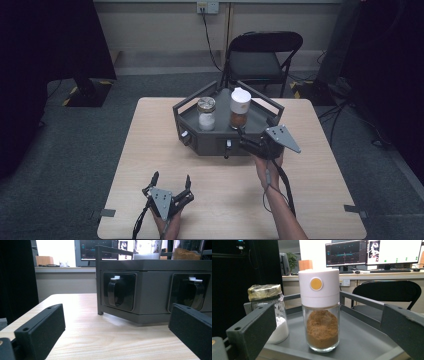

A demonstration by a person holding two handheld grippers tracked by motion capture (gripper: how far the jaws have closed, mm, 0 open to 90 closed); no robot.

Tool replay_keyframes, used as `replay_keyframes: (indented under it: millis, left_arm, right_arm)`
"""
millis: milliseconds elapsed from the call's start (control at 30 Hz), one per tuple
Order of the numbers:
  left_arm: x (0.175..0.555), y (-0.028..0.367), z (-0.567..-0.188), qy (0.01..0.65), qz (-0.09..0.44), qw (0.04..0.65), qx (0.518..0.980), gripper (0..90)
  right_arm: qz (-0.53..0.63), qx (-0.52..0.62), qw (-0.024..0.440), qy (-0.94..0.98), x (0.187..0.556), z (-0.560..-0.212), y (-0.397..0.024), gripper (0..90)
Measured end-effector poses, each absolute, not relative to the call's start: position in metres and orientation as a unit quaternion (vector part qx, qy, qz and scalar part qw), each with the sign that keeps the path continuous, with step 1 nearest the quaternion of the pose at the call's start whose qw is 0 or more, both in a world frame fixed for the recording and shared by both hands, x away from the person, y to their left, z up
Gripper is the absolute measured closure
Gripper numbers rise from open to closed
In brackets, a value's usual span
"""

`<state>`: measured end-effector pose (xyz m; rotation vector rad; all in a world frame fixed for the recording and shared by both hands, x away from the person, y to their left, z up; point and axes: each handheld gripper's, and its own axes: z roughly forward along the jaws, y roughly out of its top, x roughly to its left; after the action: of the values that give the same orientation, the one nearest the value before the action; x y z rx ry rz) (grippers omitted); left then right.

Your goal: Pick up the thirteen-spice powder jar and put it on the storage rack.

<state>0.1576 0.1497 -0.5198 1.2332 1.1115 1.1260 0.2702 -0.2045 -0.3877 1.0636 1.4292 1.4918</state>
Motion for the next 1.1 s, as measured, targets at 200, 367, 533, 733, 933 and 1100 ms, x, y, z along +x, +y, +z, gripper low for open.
replay_keyframes:
  millis: [200, 367, 533, 733, 933, 1100]
  left_arm:
    - [0.158, 0.15, -0.52, 0.467, 0.473, 0.538, 0.518, 0.1]
    - [0.158, 0.15, -0.52, 0.467, 0.473, 0.538, 0.518, 0.1]
    - [0.158, 0.15, -0.52, 0.467, 0.473, 0.538, 0.518, 0.1]
    - [0.158, 0.15, -0.52, 0.467, 0.473, 0.538, 0.518, 0.1]
    - [0.158, 0.15, -0.52, 0.467, 0.474, 0.538, 0.518, 0.2]
    - [0.158, 0.15, -0.52, 0.467, 0.473, 0.538, 0.518, 0.1]
  right_arm:
    - [0.589, 0.423, 0.398, 0.563, 0.262, -0.394, -0.208, 0.0]
    - [0.593, 0.422, 0.397, 0.559, 0.254, -0.402, -0.212, 0.0]
    - [0.6, 0.416, 0.399, 0.555, 0.244, -0.41, -0.214, 0.0]
    - [0.599, 0.412, 0.407, 0.554, 0.23, -0.419, -0.217, 0.0]
    - [0.592, 0.409, 0.416, 0.556, 0.219, -0.431, -0.218, 0.0]
    - [0.591, 0.41, 0.417, 0.556, 0.208, -0.442, -0.219, 0.0]
